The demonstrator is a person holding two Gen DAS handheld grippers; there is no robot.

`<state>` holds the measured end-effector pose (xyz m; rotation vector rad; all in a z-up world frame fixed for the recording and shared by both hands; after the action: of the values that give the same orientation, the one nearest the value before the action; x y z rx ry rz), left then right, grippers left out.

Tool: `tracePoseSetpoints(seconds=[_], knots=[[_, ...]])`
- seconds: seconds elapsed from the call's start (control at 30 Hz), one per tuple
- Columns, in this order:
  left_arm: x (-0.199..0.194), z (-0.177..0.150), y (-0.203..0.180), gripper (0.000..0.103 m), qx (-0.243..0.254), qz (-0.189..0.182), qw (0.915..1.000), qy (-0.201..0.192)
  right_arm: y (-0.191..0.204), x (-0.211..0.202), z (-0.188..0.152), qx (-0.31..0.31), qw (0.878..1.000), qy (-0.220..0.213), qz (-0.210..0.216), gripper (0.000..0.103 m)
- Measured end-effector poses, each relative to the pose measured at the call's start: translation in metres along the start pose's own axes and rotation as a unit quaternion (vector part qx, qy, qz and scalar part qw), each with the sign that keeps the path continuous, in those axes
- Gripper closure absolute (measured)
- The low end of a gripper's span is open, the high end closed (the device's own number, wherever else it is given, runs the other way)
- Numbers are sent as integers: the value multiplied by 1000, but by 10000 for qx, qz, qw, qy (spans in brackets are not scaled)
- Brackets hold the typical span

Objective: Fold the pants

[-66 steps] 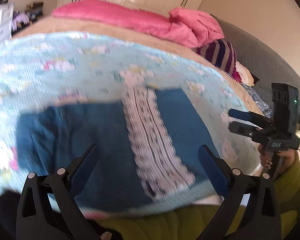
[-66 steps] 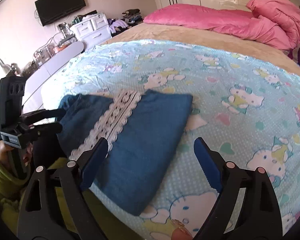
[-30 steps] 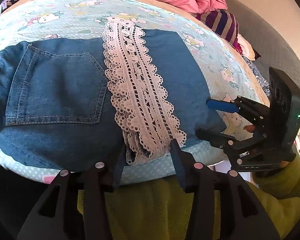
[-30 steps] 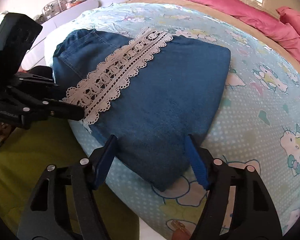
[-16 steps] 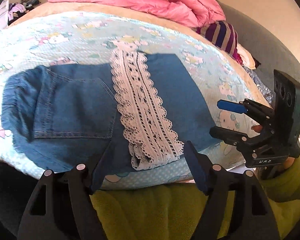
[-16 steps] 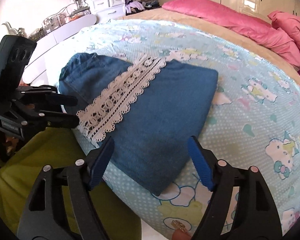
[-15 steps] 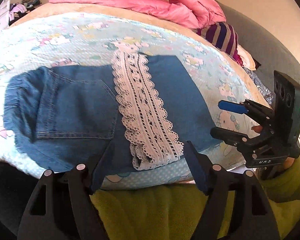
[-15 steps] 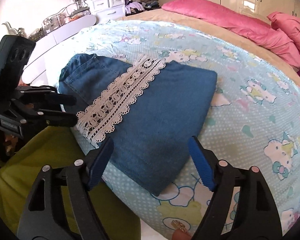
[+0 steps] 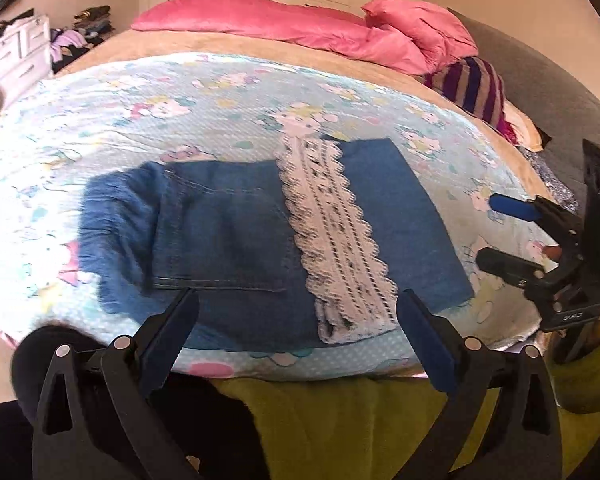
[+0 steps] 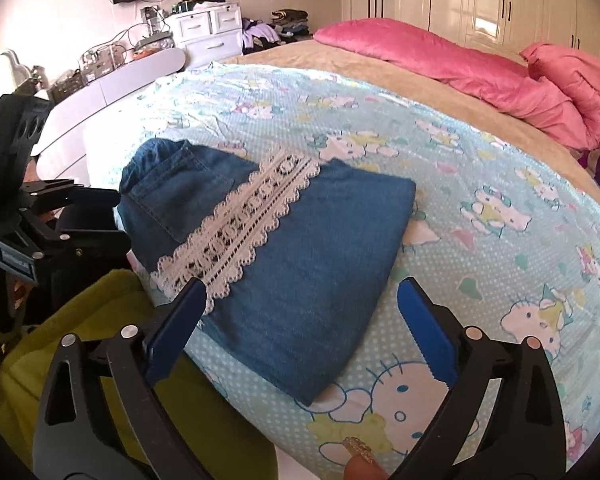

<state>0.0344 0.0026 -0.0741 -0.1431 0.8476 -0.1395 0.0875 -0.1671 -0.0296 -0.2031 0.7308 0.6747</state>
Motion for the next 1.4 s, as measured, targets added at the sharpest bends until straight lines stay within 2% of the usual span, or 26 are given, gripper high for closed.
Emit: tracePoseSetpoints(seconds=[0.33, 0.63, 0.83, 0.97, 1.2, 1.4], knots=[[-30, 13, 45, 5, -366, 507, 9971, -445, 25, 0, 35, -309, 9992, -230, 141, 9], [-47, 11, 100, 5, -918, 870, 9902, -596, 53, 16, 56, -408, 9977, -164, 508, 9], [-36, -3, 134, 5, -1327, 1000, 9852, -431, 76, 35, 71, -557, 9957, -38, 738, 9], [-22, -12, 144, 5, -1468, 987, 9839, -269, 89, 51, 86, -660, 9937, 46, 900, 9], [-7, -17, 142, 5, -1450, 934, 9849, -124, 103, 88, 110, -804, 9895, 244, 1174, 9], [10, -13, 128, 5, -1240, 798, 9891, 23, 129, 129, 116, -1086, 9794, 690, 1558, 9]])
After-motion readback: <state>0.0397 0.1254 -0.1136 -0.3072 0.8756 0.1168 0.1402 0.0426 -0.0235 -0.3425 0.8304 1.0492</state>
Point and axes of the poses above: each gripper's, at about its wrist camera, not at the fingertips, and x roughly the way its jaws point, y to its left, z to its top, the point moved 9 cm from there along x, roughly the way its jaws point, and after that the axes turned 4 degrees about -y, right-handed, at the moved point
